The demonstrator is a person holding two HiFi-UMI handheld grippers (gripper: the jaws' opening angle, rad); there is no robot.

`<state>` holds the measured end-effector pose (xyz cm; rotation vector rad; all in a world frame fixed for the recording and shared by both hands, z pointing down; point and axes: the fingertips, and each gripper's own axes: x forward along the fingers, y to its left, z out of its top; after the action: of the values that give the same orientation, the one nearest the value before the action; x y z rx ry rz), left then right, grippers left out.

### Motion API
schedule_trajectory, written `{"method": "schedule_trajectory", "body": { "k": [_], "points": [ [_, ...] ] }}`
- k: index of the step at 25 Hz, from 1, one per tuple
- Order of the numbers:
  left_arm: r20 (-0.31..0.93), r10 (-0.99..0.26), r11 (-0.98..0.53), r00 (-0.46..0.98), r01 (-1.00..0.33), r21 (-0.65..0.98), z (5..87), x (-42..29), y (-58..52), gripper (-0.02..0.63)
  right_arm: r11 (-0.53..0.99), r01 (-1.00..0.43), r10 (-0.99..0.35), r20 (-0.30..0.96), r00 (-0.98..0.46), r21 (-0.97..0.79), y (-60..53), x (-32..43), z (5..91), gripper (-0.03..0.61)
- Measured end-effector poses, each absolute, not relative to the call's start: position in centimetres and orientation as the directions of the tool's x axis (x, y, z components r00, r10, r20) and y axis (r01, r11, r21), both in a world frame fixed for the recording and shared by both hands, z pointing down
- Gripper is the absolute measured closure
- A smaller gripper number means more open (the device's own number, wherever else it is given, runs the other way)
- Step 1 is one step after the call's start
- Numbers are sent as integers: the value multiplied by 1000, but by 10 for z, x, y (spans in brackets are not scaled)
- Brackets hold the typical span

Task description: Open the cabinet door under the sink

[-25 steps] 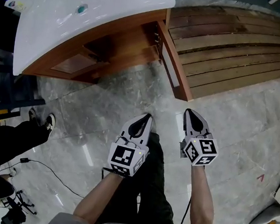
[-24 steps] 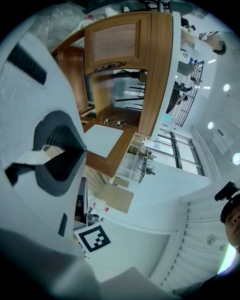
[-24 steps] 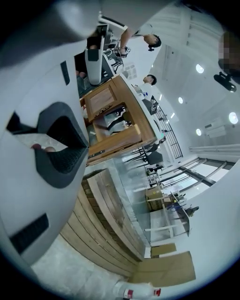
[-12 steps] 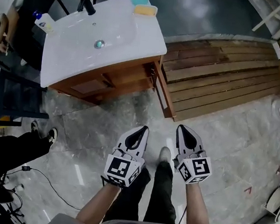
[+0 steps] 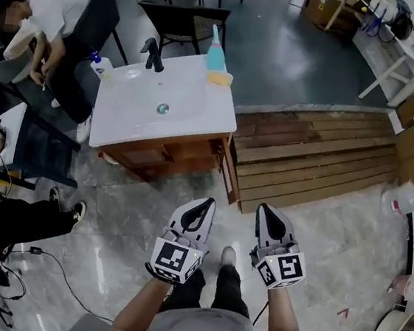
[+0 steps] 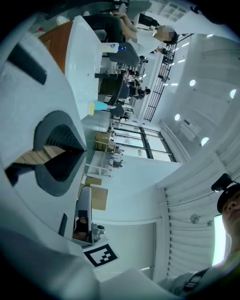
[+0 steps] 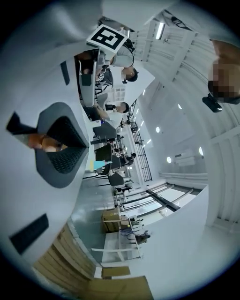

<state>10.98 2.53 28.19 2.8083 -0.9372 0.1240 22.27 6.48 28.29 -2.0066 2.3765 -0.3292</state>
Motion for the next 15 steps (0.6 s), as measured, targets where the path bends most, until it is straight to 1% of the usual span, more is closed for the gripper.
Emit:
{"method": "schedule_trajectory", "body": {
  "k": [8,15],
  "points": [
    [54,-601,-796,798,-603,59,186,121,52,606,225,-966,-974,9,-228,-127,87,218,187,569],
    [-22,-588,-809,809,-588,-11,139,129,79,606,247,-961,-968,-81,-238,-122,105,217,138,569]
  ]
}}
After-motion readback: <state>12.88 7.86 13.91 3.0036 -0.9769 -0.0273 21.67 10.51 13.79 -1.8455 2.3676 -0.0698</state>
